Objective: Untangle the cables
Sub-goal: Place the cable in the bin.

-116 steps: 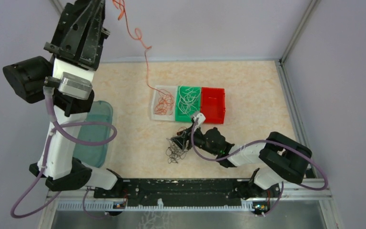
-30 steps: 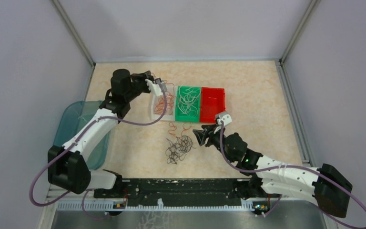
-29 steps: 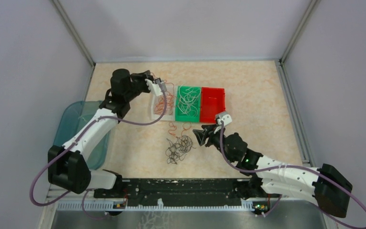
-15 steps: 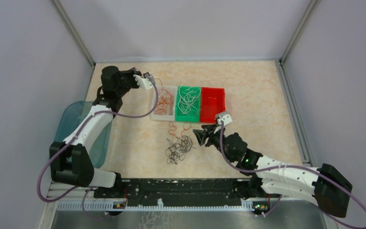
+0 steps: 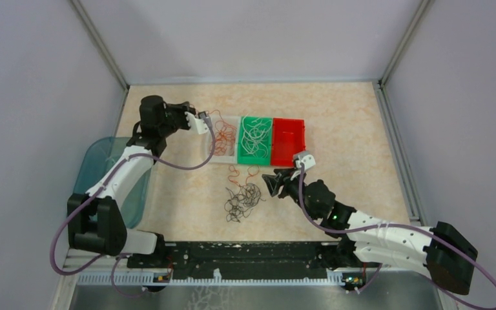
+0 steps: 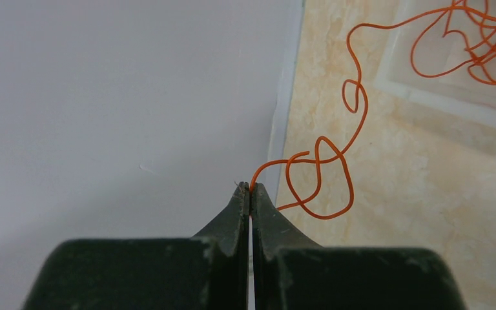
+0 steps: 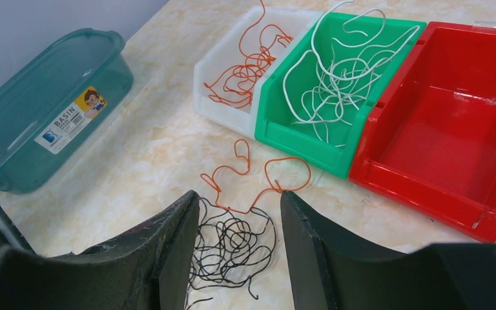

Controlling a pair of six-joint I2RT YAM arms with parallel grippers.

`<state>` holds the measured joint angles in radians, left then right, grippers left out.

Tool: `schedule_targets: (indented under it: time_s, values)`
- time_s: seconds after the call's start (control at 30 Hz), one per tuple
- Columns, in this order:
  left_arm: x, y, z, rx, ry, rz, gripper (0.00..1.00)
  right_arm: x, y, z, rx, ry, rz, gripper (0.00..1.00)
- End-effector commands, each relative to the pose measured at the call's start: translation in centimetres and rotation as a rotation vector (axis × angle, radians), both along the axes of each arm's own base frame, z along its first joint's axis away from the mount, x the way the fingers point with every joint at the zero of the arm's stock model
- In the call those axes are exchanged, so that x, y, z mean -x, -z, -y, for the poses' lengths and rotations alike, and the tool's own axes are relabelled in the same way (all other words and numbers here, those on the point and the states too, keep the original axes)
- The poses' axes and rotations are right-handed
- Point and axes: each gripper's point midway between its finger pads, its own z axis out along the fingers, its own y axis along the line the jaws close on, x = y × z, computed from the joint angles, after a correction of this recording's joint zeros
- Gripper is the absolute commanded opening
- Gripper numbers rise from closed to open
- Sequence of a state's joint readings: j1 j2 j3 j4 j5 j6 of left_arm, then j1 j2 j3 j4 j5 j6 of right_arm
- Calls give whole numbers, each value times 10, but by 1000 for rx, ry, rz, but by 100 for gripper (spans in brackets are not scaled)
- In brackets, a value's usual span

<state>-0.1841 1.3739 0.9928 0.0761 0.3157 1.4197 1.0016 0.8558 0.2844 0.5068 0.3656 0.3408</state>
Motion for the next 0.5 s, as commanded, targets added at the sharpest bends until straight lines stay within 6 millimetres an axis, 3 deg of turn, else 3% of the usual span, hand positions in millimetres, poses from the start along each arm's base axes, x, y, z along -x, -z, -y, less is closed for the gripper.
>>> schedule_targets:
  time_s: [0.0, 0.47]
  values:
    - [15, 4, 20, 1, 104, -55, 0, 0, -15, 2, -44, 19, 22, 50]
    - [43, 78, 70, -120, 228, -290, 0, -2, -9, 11, -42, 47, 9, 50]
